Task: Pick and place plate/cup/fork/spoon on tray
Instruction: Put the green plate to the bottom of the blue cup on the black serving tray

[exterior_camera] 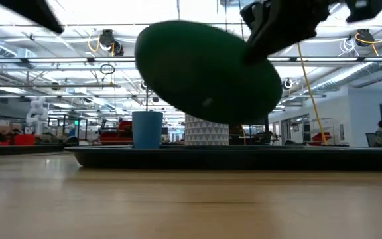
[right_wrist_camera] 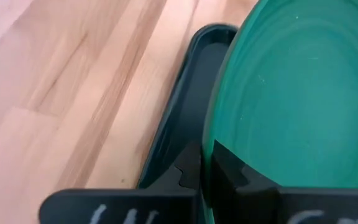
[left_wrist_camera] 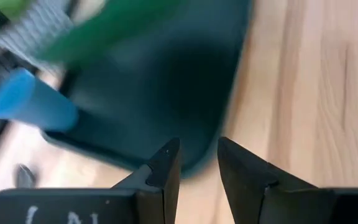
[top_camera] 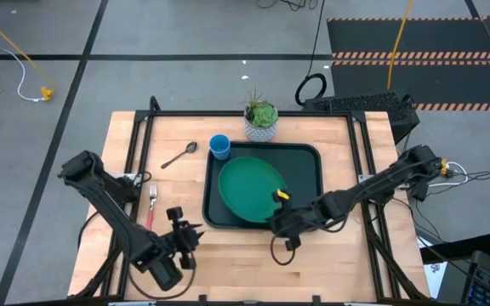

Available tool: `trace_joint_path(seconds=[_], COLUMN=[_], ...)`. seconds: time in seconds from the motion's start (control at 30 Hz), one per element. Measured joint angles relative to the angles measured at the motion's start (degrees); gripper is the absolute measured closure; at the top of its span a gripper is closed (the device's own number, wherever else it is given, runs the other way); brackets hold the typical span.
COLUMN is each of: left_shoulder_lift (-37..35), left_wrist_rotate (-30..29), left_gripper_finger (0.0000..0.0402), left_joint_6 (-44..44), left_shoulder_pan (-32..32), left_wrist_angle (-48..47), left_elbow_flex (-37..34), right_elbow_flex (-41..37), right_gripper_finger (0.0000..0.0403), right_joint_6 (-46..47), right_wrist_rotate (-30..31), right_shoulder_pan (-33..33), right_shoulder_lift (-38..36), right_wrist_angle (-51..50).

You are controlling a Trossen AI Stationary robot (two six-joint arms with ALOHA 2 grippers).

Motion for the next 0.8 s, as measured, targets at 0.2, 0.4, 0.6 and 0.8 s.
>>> trace_joint_path(seconds=[0.2,0.4,0.6,0.8], left_shoulder_lift=[-0.98,-0.98,-0.98,-1.00], left_wrist_rotate=[-4.95,-5.19,-5.21,-5.23], left_gripper_finger=[0.0291,0.0291,0.0291,0.0291], left_joint_6=[3.19,3.73,3.33,3.30], left_shoulder_pan=[-0.36,0.37,0.38,0.40], left_wrist_angle=[0.23,0.27,0.31,0.41], left_elbow_flex=[0.04,0.04,0.07,0.09], right_elbow_flex=[-0.02,-0.02,-0.02,-0.02], right_gripper_finger=[0.0403,0.0403,0.0403,0.0403], right_joint_6=[-1.87,-3.09,-3.96,-4.06], right_wrist_rotate=[-0.10,-0.10,-0.20,-1.62], right_shoulder_pan=[-1.41,-2.39,-2.30,-2.58], right_shoulder_lift=[3.65,7.41,8.32,8.30], right_wrist_angle=[0.04,-0.77,-1.28,-1.63])
